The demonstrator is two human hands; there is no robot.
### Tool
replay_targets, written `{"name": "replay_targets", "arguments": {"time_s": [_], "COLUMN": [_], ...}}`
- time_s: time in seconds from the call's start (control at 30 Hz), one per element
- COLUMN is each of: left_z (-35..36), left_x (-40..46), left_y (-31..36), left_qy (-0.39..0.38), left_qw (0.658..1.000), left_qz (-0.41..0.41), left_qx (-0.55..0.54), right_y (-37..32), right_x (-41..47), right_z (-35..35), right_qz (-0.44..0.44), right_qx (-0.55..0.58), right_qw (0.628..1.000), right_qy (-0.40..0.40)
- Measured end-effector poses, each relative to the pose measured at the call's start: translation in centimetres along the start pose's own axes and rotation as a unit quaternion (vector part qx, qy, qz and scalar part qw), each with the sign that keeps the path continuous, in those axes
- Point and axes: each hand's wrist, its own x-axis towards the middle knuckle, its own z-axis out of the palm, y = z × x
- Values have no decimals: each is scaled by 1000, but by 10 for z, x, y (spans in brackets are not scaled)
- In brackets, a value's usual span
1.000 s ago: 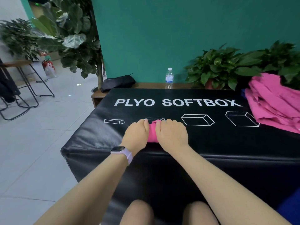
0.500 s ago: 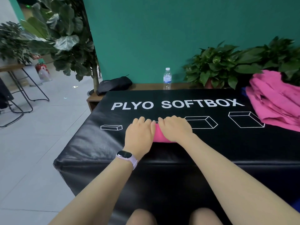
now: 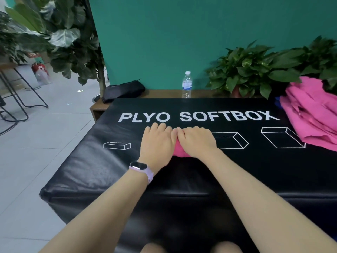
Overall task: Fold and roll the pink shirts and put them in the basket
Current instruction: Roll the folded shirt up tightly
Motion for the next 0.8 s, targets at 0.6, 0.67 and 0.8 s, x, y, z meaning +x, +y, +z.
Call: {"name": "replay_targets", "arguments": {"time_s": [0.6,0.67,0.8], "left_z": [37,38,40], "left_x": [63,67,92], "left_y": [-20,-23,-32], "left_qy": [-33,-69,-136], "left_qw": [966,956,951], "left_qz": [-79,-86,-85], "left_qx": [-246,-273,-264], "right_y": [35,41,42], "right_x": [37,41,51], "right_z": [9,10,10], "right_qz": [-125,-146,-149], "right_qx": [33,47,41], "right_qw": [990,985,983], "right_qy": [-56,-75,-99]}}
